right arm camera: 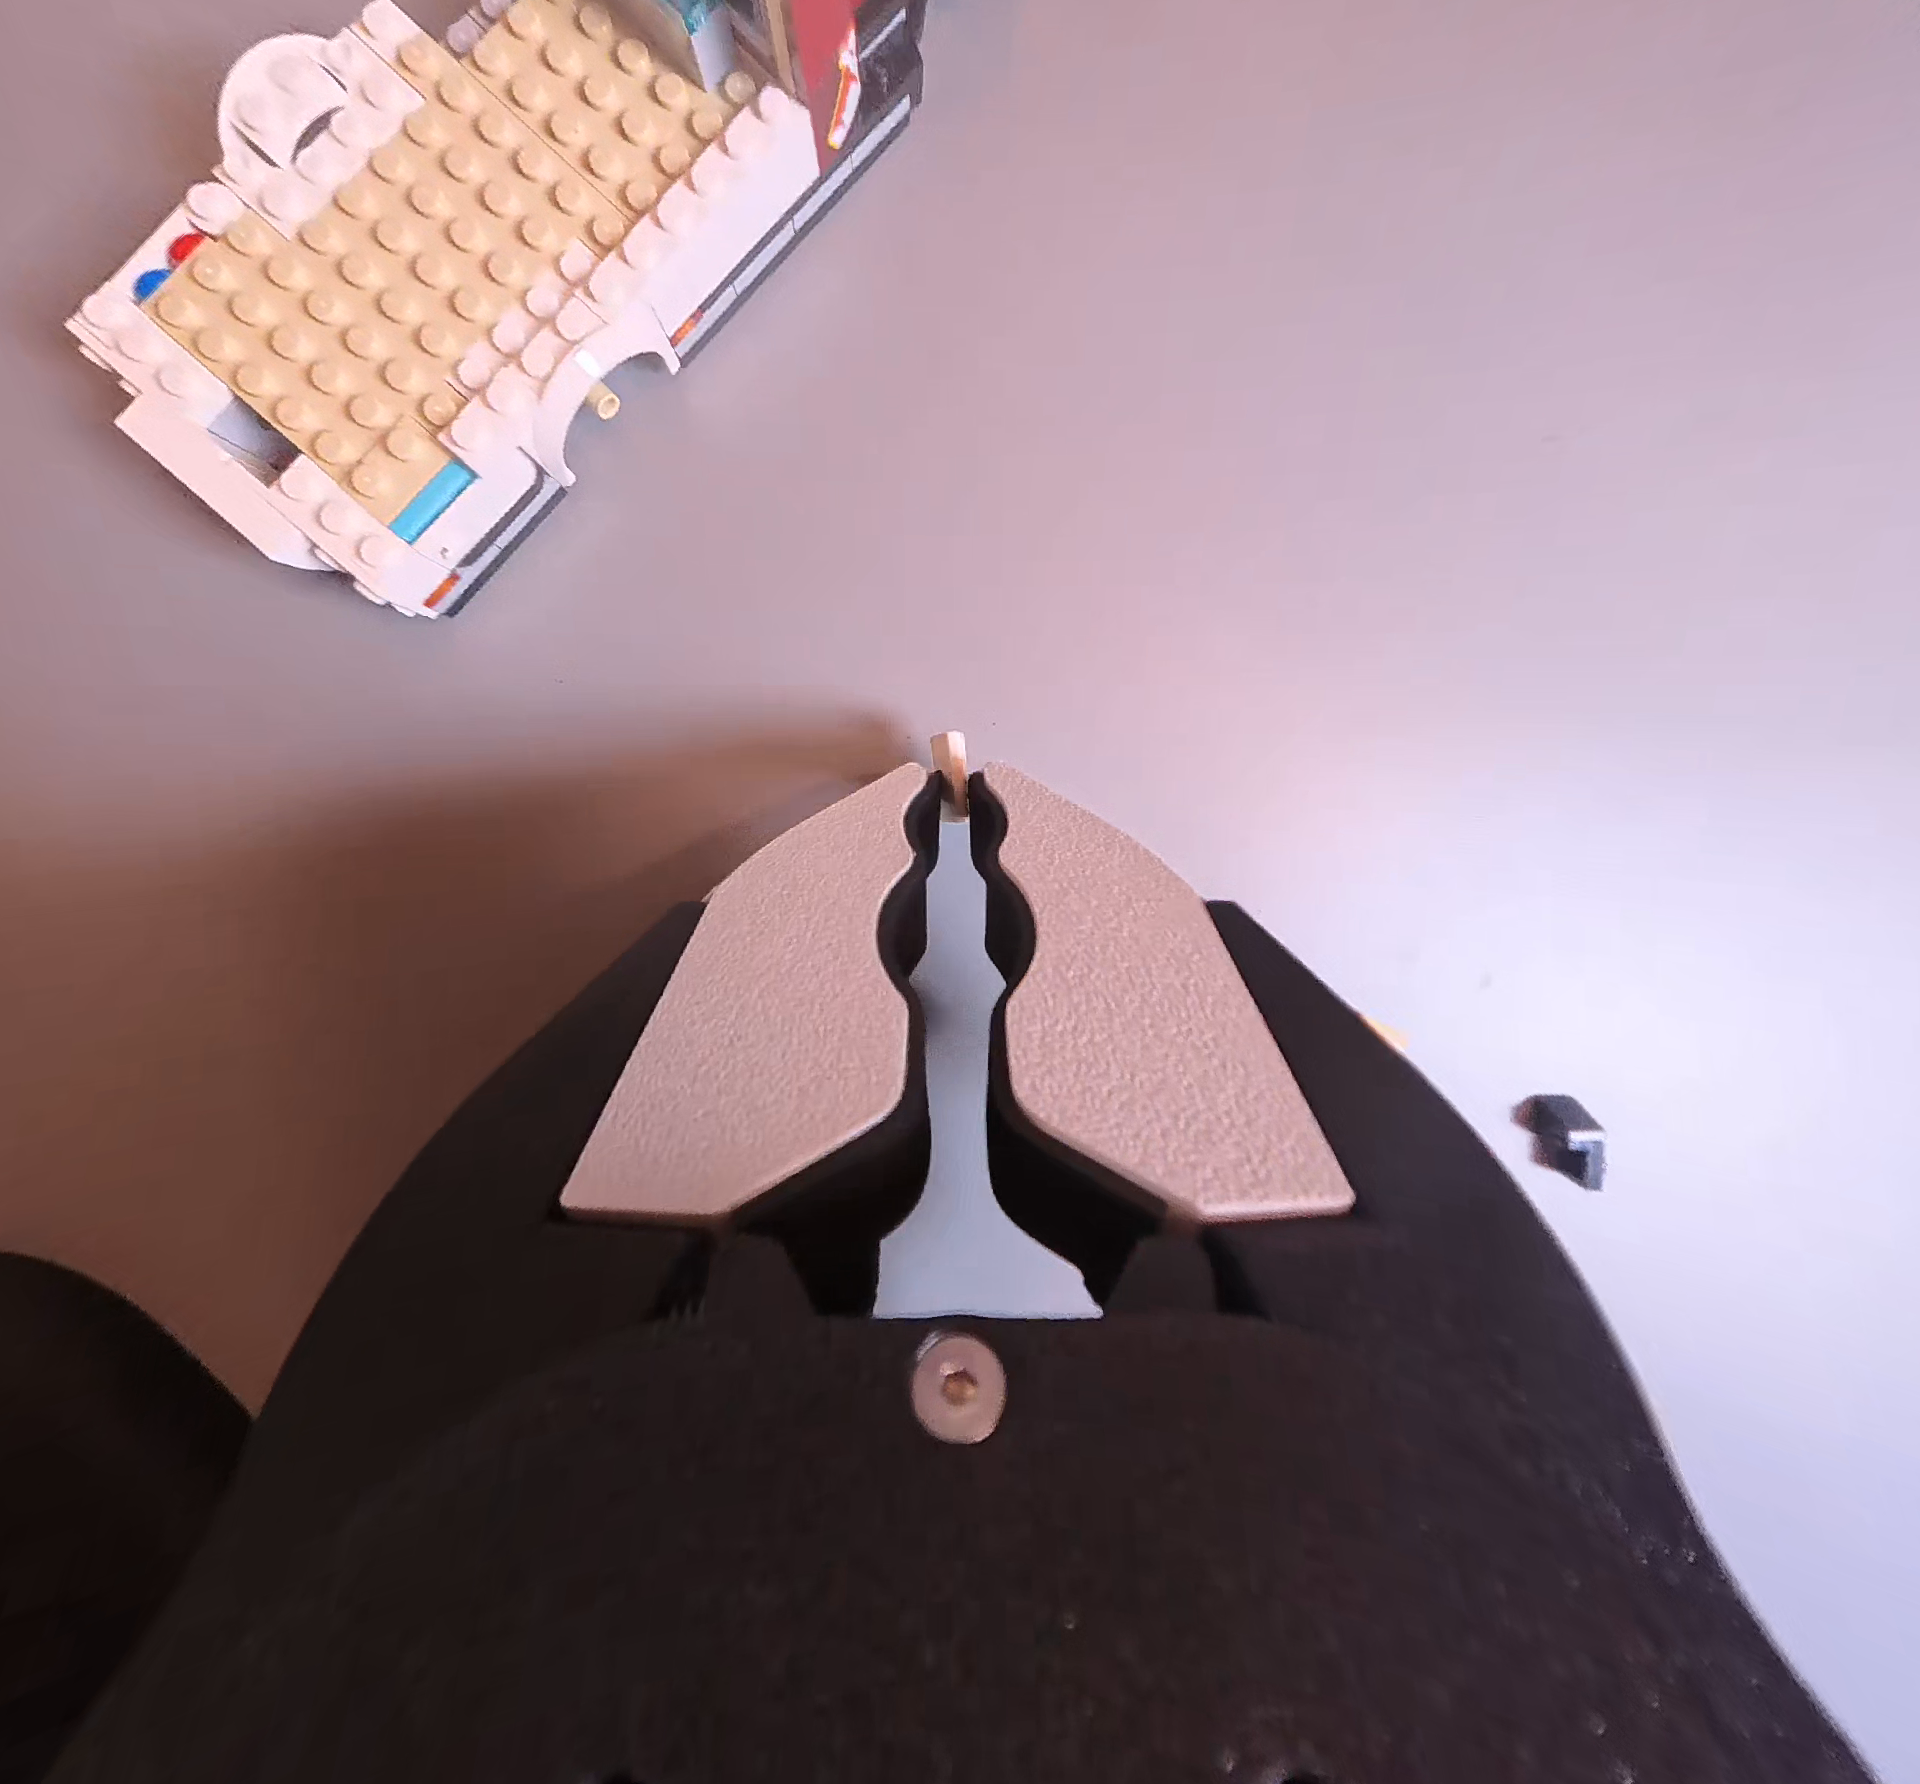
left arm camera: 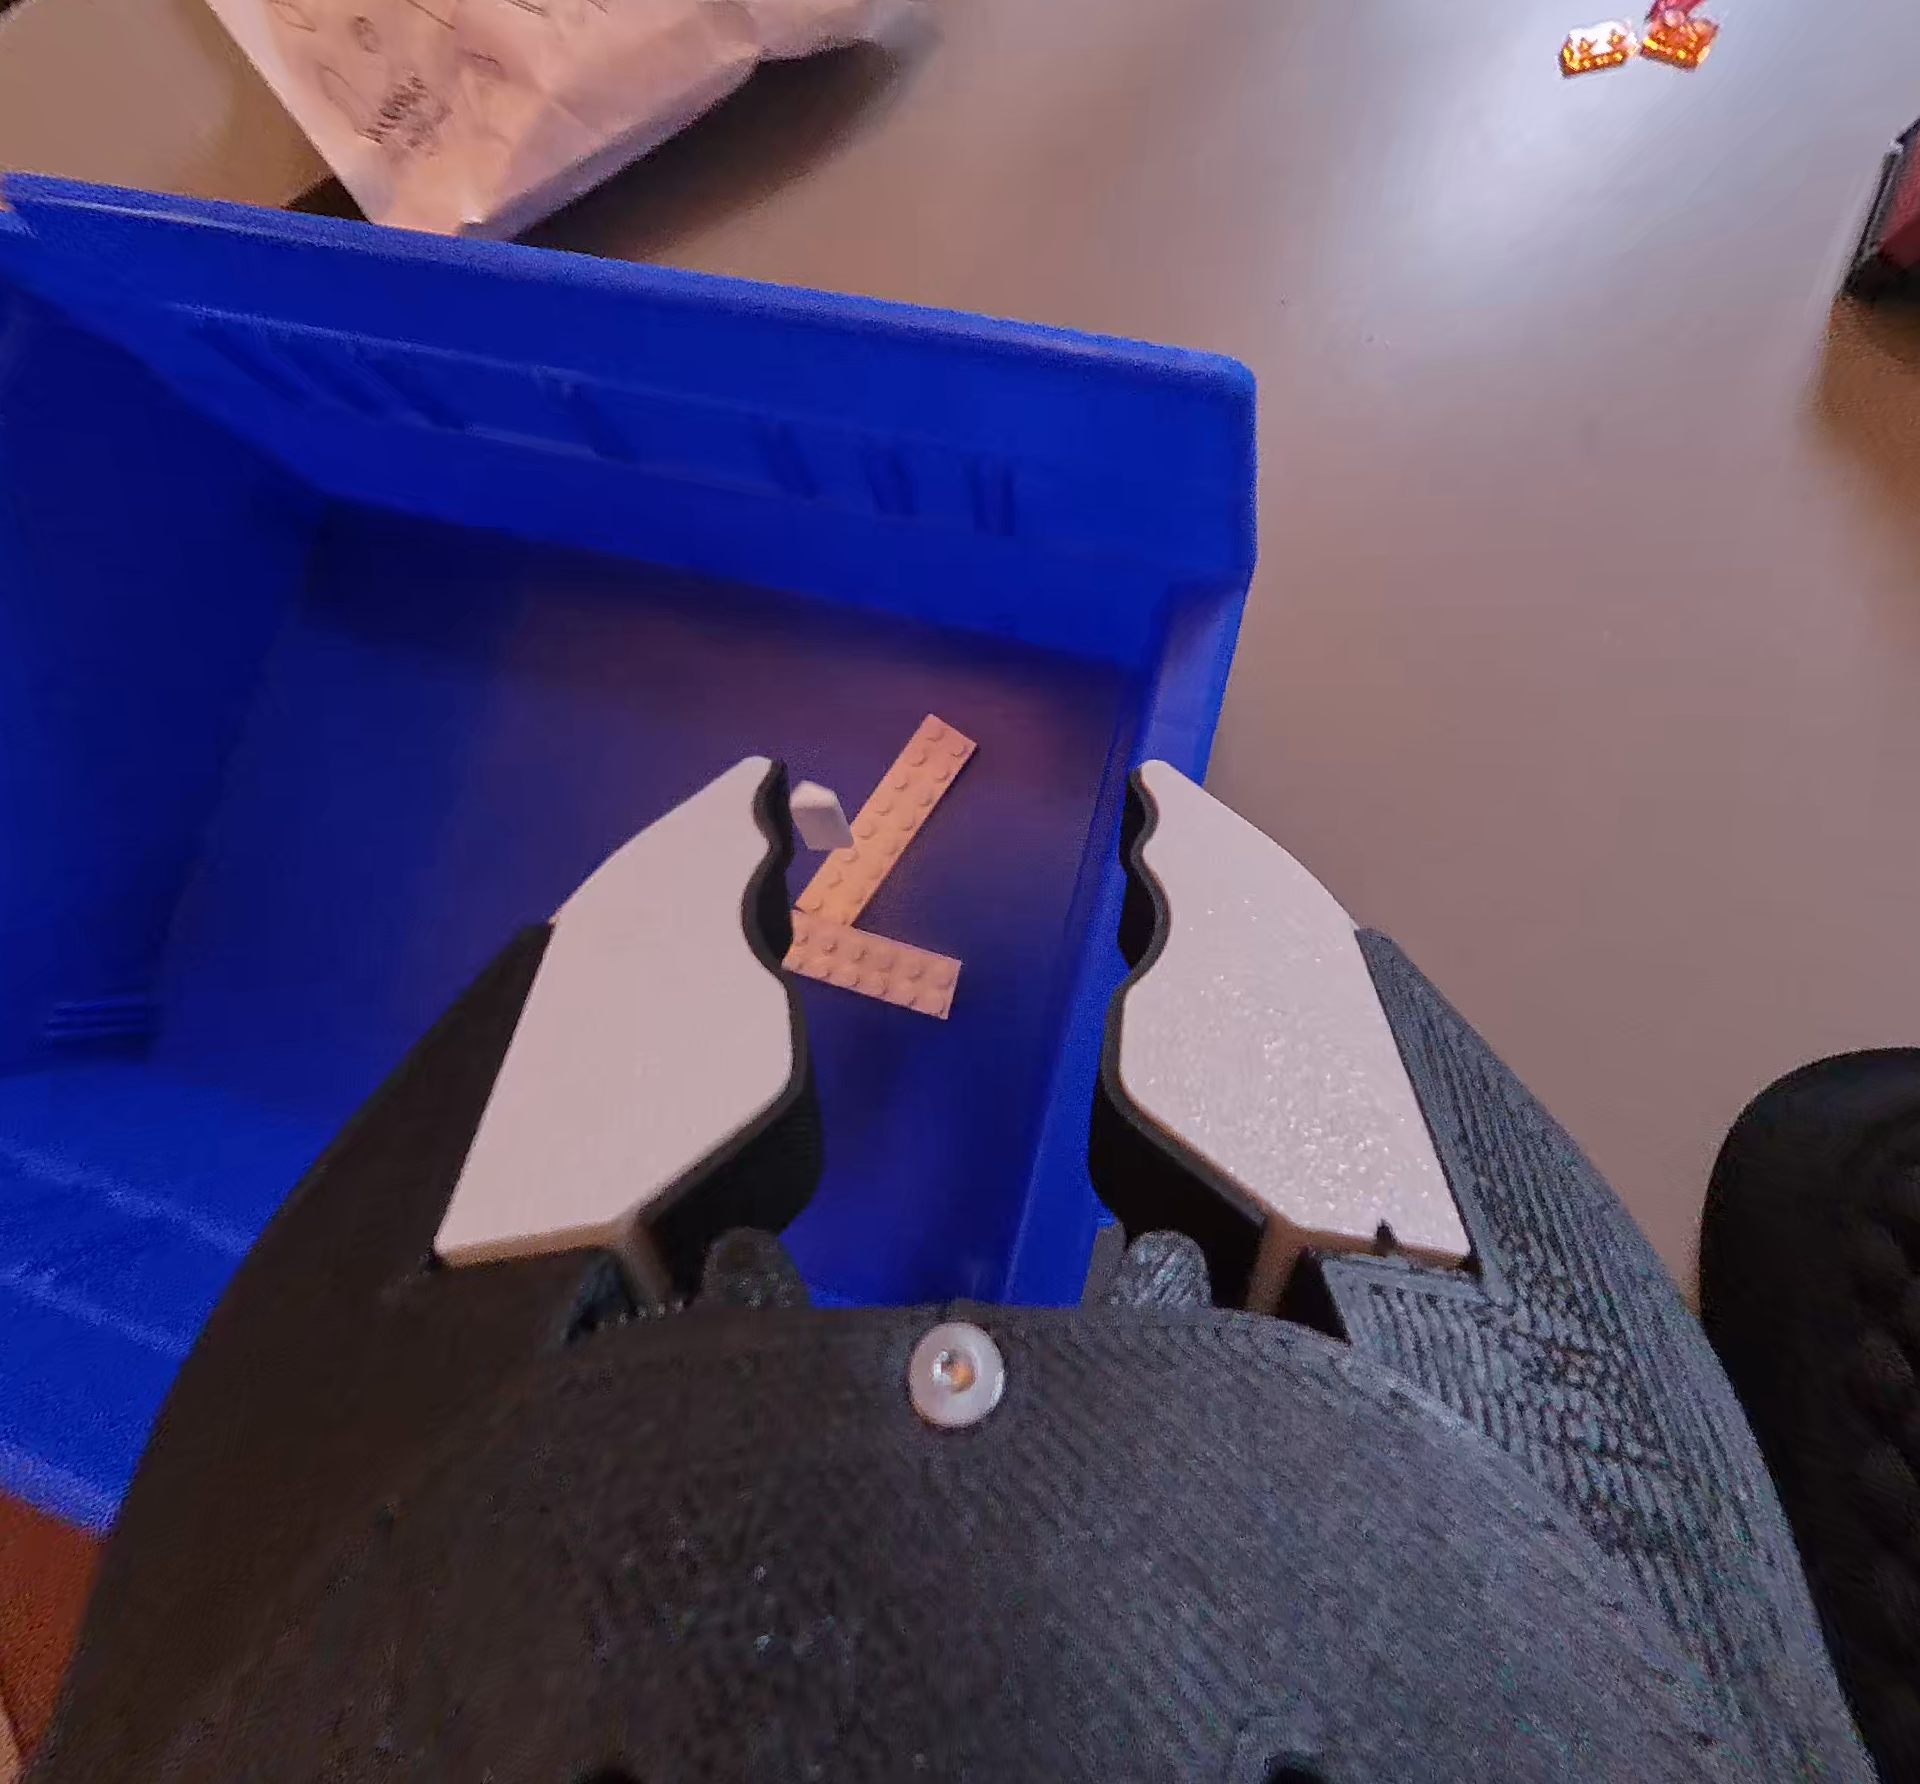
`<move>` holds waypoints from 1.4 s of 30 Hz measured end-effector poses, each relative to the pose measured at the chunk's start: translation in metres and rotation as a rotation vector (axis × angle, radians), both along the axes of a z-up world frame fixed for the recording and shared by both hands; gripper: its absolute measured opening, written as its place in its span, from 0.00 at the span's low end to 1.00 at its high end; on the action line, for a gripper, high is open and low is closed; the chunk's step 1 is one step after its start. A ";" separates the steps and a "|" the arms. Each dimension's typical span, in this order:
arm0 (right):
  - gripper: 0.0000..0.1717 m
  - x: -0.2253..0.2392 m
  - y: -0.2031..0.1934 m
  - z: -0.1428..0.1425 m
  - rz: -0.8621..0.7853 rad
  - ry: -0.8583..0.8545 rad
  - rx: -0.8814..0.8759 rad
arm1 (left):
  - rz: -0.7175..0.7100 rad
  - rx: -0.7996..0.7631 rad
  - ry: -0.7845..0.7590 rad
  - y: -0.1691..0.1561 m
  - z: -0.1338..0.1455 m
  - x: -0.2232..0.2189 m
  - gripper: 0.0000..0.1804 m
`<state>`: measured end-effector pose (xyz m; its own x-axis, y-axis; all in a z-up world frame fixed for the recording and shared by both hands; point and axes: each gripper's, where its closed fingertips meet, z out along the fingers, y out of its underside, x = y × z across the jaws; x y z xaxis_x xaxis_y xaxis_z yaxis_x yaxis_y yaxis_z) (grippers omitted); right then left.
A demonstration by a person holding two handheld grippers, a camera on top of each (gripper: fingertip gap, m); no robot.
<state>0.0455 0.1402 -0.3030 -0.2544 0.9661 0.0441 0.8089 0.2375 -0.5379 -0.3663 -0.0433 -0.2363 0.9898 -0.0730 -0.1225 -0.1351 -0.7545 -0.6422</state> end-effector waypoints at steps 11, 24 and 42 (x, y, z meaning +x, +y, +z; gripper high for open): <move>0.03 -0.010 -0.032 0.048 -0.016 0.264 -0.037 | -0.369 0.165 -0.044 0.029 0.018 0.097 0.22; 0.03 -0.057 -0.157 0.096 0.199 0.536 -0.318 | -1.162 0.469 -0.160 0.026 0.036 0.362 0.06; 0.19 -0.024 -0.102 0.069 0.047 0.391 -0.116 | -0.430 0.329 0.271 0.030 0.075 0.133 0.05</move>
<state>0.0211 0.0378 -0.2338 -0.2837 0.9582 0.0375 0.5279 0.1887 -0.8280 -0.2334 -0.0135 -0.1613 0.8101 -0.3751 -0.4505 -0.5757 -0.3637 -0.7323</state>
